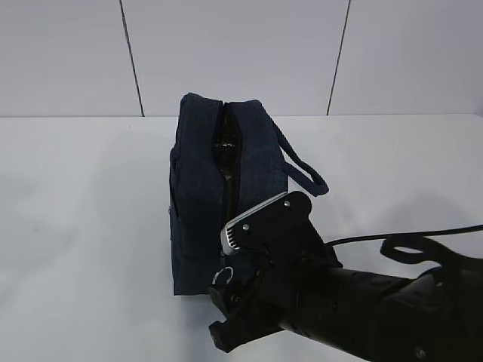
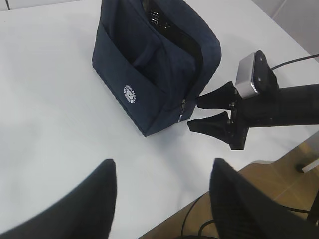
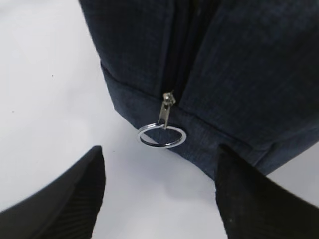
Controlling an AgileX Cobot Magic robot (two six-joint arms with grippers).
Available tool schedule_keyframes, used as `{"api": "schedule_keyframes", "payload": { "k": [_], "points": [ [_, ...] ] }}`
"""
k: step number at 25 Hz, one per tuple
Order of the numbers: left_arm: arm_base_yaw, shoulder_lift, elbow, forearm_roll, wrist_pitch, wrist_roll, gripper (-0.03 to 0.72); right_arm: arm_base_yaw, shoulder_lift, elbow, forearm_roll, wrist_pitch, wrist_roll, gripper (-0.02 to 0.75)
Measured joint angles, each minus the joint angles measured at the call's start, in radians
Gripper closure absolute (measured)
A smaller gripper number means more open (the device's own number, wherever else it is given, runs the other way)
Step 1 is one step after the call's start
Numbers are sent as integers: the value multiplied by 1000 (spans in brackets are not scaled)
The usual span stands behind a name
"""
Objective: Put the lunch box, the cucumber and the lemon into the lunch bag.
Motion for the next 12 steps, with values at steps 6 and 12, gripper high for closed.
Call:
{"api": "schedule_keyframes", "payload": {
  "k": [6, 12],
  "points": [
    [0, 0, 0, -2, 0, 0, 256, 0, 36, 0, 17, -62, -21, 219],
    [0, 0, 0, -4, 0, 0, 256, 25, 58, 0, 23, -97, -26, 221]
  ]
}}
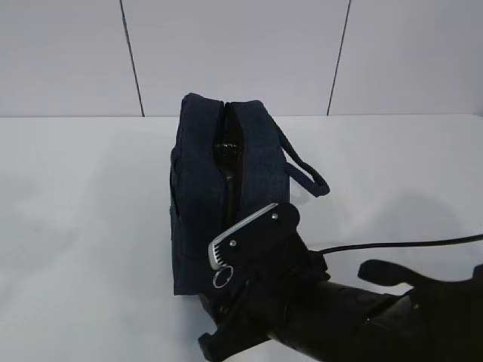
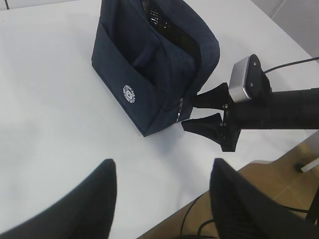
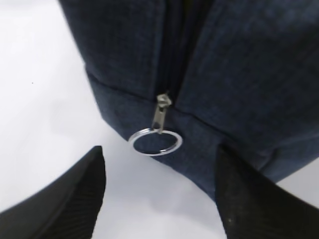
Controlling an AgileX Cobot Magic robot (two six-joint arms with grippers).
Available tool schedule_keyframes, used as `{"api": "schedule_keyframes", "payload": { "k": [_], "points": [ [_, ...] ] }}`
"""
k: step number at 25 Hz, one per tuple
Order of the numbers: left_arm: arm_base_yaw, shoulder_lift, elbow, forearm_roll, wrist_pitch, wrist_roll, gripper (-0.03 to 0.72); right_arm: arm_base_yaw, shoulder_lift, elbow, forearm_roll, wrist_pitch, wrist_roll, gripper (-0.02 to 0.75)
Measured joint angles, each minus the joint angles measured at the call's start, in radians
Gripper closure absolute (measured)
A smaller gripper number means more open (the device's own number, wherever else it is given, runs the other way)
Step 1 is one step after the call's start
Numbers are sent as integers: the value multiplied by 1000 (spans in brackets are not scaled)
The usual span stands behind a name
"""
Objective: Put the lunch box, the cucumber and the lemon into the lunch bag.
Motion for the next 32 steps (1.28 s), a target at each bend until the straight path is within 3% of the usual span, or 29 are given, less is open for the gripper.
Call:
{"api": "schedule_keyframes", "payload": {
  "k": [5, 10, 18, 26, 32],
  "points": [
    [0, 0, 2, -2, 0, 0, 256, 71, 10, 0, 23, -47, -2, 221],
    [0, 0, 2, -4, 8, 0, 256, 80, 30, -2, 154, -83, -16, 223],
    [0, 0, 2, -10, 12, 0, 256, 108, 30, -23, 269, -102, -27, 223],
    [0, 0, 2, -18, 16, 0, 256, 192, 69, -59, 462, -141, -59, 251],
    [0, 0, 2, -25, 16, 0, 256, 219, 109, -137, 662, -155, -253, 254]
  ]
}}
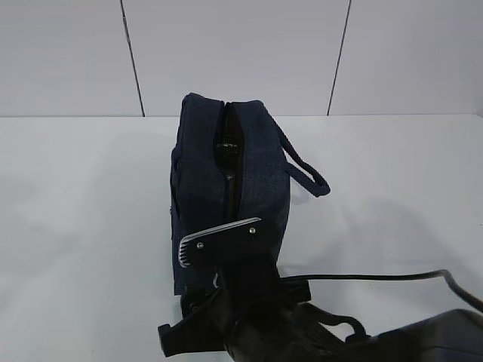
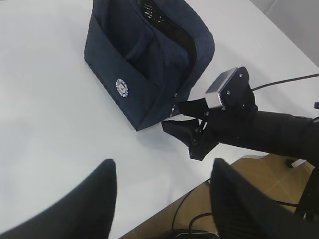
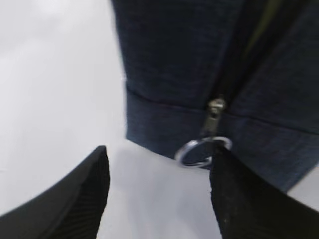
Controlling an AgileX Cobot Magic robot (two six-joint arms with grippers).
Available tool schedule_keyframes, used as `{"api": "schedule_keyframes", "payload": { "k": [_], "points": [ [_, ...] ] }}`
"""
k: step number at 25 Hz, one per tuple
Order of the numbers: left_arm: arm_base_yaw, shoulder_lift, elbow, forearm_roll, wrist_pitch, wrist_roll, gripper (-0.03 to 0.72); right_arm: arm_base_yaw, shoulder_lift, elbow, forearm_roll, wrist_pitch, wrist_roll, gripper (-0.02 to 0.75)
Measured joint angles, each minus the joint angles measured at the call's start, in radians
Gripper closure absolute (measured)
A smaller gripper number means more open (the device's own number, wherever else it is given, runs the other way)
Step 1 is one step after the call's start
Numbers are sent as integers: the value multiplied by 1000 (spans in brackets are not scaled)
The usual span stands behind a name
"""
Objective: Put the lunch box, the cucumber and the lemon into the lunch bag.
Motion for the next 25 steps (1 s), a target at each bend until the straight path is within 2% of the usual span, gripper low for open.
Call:
{"api": "schedule_keyframes", "payload": {
  "k": [5, 16, 25],
  "points": [
    [0, 0, 0, -15, 5, 0, 256, 0, 2, -11, 110, -2, -71, 255],
    [-16, 0, 0, -17, 14, 0, 256, 0, 2, -29, 227, -60, -77, 255],
    [-23, 0, 0, -19, 17, 0, 256, 0, 64, -121, 322, -61, -140, 255]
  ]
}}
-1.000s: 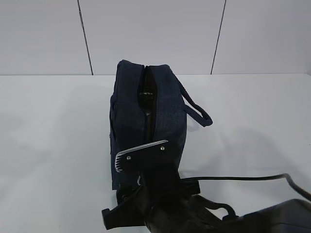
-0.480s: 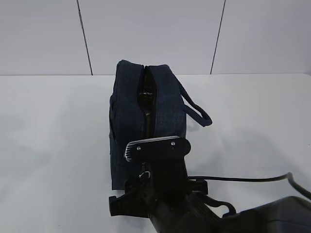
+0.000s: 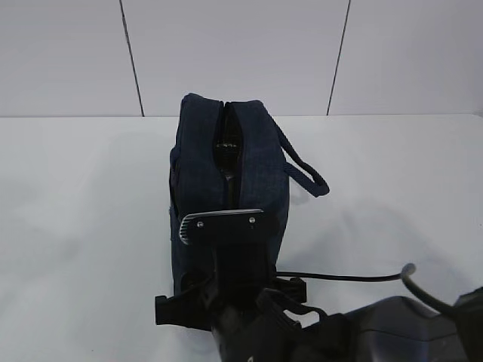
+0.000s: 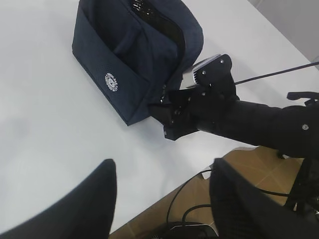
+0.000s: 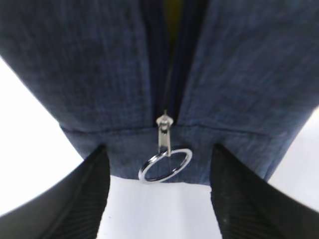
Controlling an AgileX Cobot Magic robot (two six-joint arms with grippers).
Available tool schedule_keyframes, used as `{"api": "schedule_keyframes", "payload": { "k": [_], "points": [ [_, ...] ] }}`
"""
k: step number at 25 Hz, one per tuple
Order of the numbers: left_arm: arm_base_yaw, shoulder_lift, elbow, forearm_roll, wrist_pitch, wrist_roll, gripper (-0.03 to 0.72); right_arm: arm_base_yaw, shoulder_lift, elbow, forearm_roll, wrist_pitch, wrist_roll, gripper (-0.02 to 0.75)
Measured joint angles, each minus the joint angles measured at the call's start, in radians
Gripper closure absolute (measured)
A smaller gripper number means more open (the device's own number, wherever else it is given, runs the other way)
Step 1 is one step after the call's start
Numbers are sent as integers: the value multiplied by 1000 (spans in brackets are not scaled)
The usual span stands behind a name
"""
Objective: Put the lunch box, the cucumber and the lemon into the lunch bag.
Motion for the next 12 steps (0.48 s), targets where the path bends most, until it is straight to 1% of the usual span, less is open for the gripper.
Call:
{"api": "schedule_keyframes", "payload": {
  "k": [6, 9, 12],
  "points": [
    [-8, 0, 0, 0, 2, 2, 256, 0, 11, -23, 40, -20, -15, 260],
    [-8, 0, 0, 0, 2, 2, 256, 0, 14, -23, 65, -27, -15, 302],
    [-8, 0, 0, 0, 2, 2, 256, 0, 20, -23, 75, -29, -15, 377]
  ]
}}
